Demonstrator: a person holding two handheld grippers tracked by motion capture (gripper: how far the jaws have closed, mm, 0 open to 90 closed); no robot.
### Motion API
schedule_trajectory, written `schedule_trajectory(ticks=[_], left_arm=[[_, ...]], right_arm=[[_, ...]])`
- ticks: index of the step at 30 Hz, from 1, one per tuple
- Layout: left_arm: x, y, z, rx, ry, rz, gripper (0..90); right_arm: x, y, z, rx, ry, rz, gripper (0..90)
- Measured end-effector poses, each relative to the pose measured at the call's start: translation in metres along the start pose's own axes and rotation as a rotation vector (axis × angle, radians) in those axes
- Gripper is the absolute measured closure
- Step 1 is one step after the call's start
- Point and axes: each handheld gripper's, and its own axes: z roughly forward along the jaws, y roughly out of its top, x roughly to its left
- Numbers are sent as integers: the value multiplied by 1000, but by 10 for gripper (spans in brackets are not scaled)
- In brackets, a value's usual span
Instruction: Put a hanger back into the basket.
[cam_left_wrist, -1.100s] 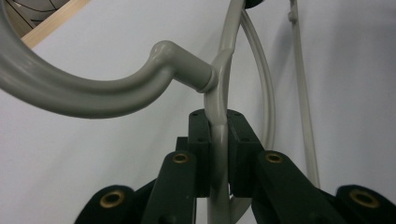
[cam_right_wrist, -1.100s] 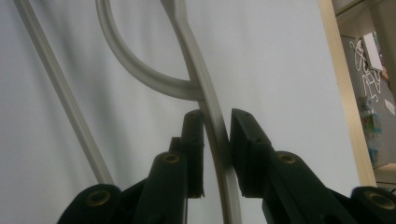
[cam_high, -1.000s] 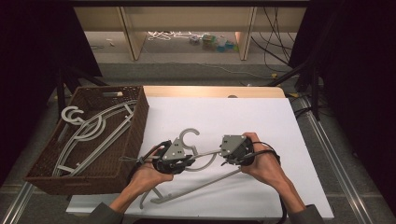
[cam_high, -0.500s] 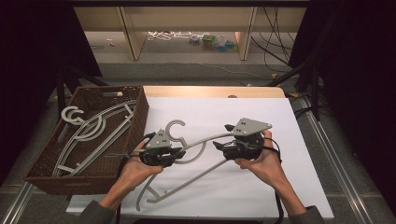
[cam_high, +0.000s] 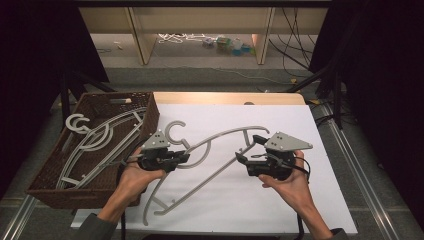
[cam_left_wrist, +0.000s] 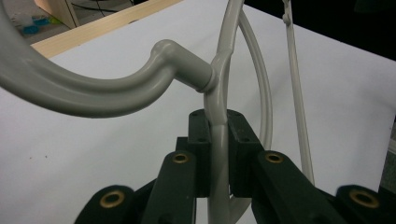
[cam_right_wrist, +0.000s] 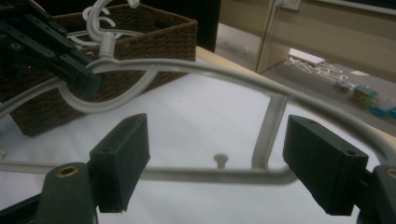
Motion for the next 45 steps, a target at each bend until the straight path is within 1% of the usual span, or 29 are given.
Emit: schedule_trajectory(ticks=[1, 2, 3, 4, 5, 6, 7, 9, 10, 14, 15, 17, 19, 20, 25, 27, 29, 31, 32, 34, 35, 36, 37, 38, 39, 41, 42, 44, 45], left_arm=[[1, 0, -1, -4, 11, -4, 820], [3, 1, -3, 3, 3, -7, 820], [3, 0, -4, -10, 19, -10, 820], [4, 1, -6, -5, 15, -8, 820], [4, 0, -7, -19, 10, -17, 820], [5, 1, -8, -22, 15, -13, 820], [5, 1, -9, -25, 10, -20, 820], [5, 2, -12, -32, 20, -23, 820], [6, 2, -13, -32, 13, -26, 820], [8, 4, -20, -53, 26, -40, 820], [9, 4, -22, -51, 25, -47, 820], [10, 4, -25, -59, 30, -49, 820], [11, 3, -28, -65, 29, -47, 820], [11, 3, -30, -65, 32, -57, 820], [13, 4, -35, -83, 37, -55, 820], [13, 5, -37, -87, 37, -64, 820], [13, 6, -39, -92, 38, -56, 820], [12, 7, -40, -97, 34, -66, 820], [13, 7, -41, -100, 35, -58, 820], [13, 8, -43, -101, 37, -59, 820], [13, 8, -44, -105, 39, -62, 820], [14, 8, -45, -106, 39, -65, 820], [14, 8, -46, -110, 38, -77, 820], [15, 8, -47, -112, 37, -65, 820], [15, 8, -48, -113, 38, -67, 820], [16, 9, -50, -116, 42, -77, 820], [17, 10, -51, -121, 39, -69, 820], [16, 10, -52, -124, 34, -84, 820], [16, 10, -53, -126, 29, -75, 820]], right_arm=[[1, -1, 0, -19, -9, -3, 236], [2, -3, 0, -25, -7, 3, 236], [3, -4, -1, -19, -4, 8, 234], [3, -6, 0, -39, -16, 3, 230], [3, -7, 0, -28, -5, 17, 224], [4, -9, 1, -40, -21, 17, 215], [4, -11, 1, -40, -15, 16, 204], [5, -15, 0, -46, -30, 28, 194], [5, -17, 0, -51, -36, 26, 194], [6, -25, -2, -74, -35, 33, 189], [6, -27, -3, -74, -39, 48, 184], [6, -31, -3, -74, -44, 54, 181], [6, -35, -3, -69, -42, 58, 173], [6, -37, -2, -60, -40, 55, 166], [6, -45, -1, -67, -41, 64, 165], [6, -47, -1, -78, -44, 63, 165], [6, -48, -1, -89, -56, 59, 164], [6, -49, -3, -84, -57, 66, 164], [6, -49, -4, -87, -58, 66, 164], [6, -52, -3, -98, -53, 66, 164], [6, -52, -4, -81, -52, 63, 163], [6, -54, -3, -94, -62, 62, 163], [7, -55, -3, -89, -54, 70, 163], [7, -56, -3, -94, -52, 70, 163], [6, -56, -4, -91, -54, 61, 163], [7, -57, -5, -86, -58, 68, 163], [6, -58, -6, -82, -58, 66, 163], [5, -59, -7, -83, -62, 62, 163], [6, -61, -8, -81, -61, 72, 163]])
